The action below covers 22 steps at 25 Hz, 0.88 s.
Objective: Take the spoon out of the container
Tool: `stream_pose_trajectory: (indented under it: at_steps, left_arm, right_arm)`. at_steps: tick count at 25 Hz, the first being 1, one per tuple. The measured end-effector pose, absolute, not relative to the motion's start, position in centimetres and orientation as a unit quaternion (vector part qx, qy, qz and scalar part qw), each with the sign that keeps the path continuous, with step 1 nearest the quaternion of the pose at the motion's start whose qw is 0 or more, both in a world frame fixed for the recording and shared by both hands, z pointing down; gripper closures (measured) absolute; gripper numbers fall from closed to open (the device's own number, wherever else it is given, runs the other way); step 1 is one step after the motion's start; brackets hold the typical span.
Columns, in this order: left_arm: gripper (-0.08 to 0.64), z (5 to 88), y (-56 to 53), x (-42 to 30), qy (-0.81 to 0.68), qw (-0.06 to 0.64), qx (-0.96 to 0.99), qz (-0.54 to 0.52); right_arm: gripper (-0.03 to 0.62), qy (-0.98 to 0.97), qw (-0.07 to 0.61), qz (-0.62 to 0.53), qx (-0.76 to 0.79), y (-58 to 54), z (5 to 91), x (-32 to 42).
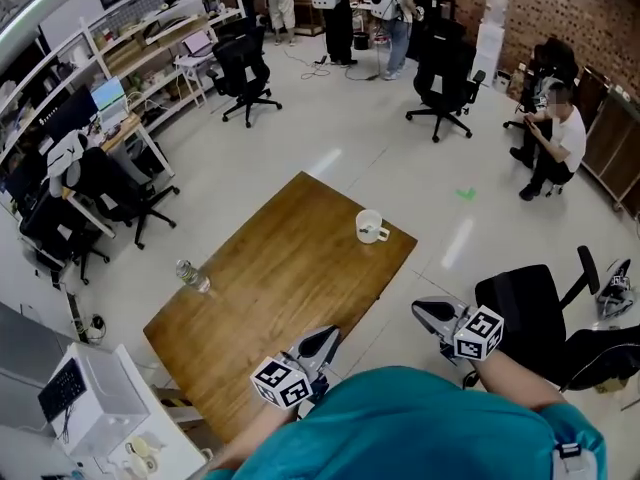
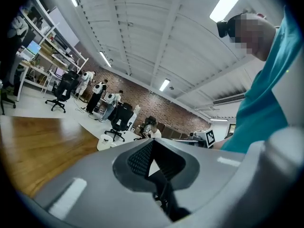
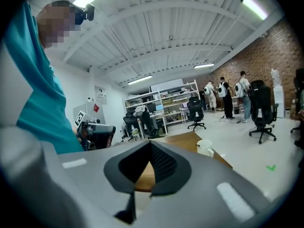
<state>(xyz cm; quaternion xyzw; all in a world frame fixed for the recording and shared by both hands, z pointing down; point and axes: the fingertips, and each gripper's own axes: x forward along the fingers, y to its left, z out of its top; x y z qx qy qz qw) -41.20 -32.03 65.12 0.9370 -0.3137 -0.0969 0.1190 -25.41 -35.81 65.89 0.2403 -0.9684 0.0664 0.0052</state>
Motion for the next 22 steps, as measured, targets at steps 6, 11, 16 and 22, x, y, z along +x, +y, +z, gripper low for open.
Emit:
stream_pose_trajectory:
  at_steps: [6, 11, 16, 22]
  left_arm:
    - [0.559, 65.8, -41.9, -37.1, -0.326, 0.141, 0.931, -0.084]
    - [0.558, 65.9, -50.7, -31.1, -0.388, 0.161, 0.905, -0.065]
    - [0.507, 70.5, -60.1, -25.4, -0.424, 0.253, 0.869, -0.037]
    - [0.368, 78.0, -69.2, -25.5, -0.440, 0.423, 0.791, -0.043]
  right_arm:
    - [0.591, -0.968, -0.006, 0.074, 0.238, -44.7, 65.7, -20.8]
    - [0.591, -0.980, -0.017, 0.061, 0.190, -52.6, 65.1, -13.8]
    - [0.591, -0.988, -0.017, 0.061, 0.138, -60.6, 65.3, -7.9]
    - [0.591, -0.990, -0.009, 0.068, 0.121, -66.8, 66.1, -7.8]
